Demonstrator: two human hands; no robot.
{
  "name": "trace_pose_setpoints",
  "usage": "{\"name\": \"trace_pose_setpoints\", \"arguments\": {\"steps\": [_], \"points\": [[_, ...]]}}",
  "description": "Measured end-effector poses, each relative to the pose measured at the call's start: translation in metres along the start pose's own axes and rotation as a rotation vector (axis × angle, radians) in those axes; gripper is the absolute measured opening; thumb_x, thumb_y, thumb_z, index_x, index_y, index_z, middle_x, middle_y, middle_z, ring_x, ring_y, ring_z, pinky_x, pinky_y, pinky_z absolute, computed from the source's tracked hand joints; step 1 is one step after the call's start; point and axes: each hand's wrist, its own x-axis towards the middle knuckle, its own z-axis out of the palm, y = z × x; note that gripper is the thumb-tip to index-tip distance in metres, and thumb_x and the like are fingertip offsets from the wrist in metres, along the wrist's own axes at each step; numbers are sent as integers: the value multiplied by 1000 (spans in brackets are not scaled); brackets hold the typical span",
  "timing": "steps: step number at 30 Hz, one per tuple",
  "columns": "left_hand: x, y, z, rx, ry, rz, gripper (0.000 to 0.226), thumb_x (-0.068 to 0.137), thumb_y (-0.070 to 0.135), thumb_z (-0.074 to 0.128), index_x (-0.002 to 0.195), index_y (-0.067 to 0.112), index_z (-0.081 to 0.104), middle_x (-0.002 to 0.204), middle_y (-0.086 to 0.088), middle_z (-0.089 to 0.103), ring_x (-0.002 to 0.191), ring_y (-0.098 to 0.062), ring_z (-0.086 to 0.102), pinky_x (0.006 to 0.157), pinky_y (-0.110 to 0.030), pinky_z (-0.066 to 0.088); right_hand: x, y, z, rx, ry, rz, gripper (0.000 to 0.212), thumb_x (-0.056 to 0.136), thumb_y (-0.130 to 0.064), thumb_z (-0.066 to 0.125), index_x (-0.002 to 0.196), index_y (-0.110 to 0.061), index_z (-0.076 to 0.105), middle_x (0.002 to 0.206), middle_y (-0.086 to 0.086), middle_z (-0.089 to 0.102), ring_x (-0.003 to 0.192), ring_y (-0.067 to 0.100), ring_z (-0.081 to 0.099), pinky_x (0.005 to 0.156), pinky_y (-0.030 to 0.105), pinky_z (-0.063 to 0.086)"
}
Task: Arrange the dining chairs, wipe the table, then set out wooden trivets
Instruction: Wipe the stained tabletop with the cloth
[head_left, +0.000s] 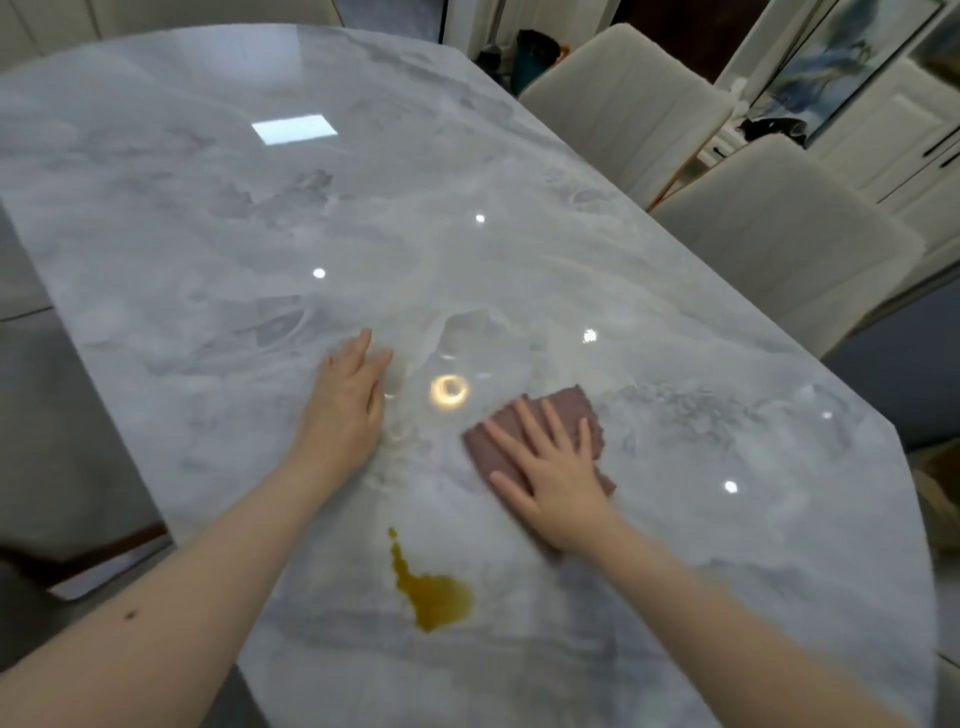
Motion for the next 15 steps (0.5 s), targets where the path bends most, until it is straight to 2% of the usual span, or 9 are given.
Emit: {"name": "trace_pose_setpoints", "arguments": {"steps": [2,4,7,9,11,13,15], "points": [[-39,0,-4,91,-5,-1,51,87,22,32,129,5,55,147,-20,36,136,-37,34,111,-56,16,11,4,-2,14,-43,133,60,90,-65,14,148,-48,9,162,-2,-1,148,30,-3,111,65,-1],[-73,0,-7,161,35,-15,53,89,27,27,128,6,56,146,-18,39,135,-37,36,108,-59,16,33,-11,-2,61,-35,239,55,96,-59,20,149,-46,8,161,-1,-3,147,31,-7,110,67,-4],[-112,2,-11,226,101,-98,52,89,24,26,128,7,56,145,-18,41,135,-36,36,109,-58,17,57,-50,0,112,-3,269,55,98,-56,23,150,-42,10,162,3,-3,147,33,-8,108,69,-7],[-133,6,-8,246,129,-165,52,87,22,27,129,8,56,144,-18,41,134,-36,37,108,-60,18,52,-79,4,96,-15,205,56,98,-57,22,150,-42,11,161,4,-3,146,34,-8,107,69,-9],[-155,15,-4,276,132,-192,53,86,20,28,130,8,54,144,-18,42,135,-35,36,109,-58,17,27,-100,7,63,-24,50,58,95,-59,18,150,-43,11,161,3,-1,147,34,-6,106,69,-8],[-171,21,2,301,134,-188,52,86,17,31,132,7,53,144,-17,42,135,-32,34,111,-52,12,-7,-99,11,40,-28,-91,61,91,-61,13,149,-44,13,162,2,1,147,33,-3,107,68,-8],[-187,27,4,308,167,-217,53,85,15,31,133,4,51,143,-18,43,135,-32,34,112,-49,10,-44,-74,13,41,-28,-122,62,89,-63,12,148,-47,13,162,-1,1,148,31,-3,109,66,-7]]}}
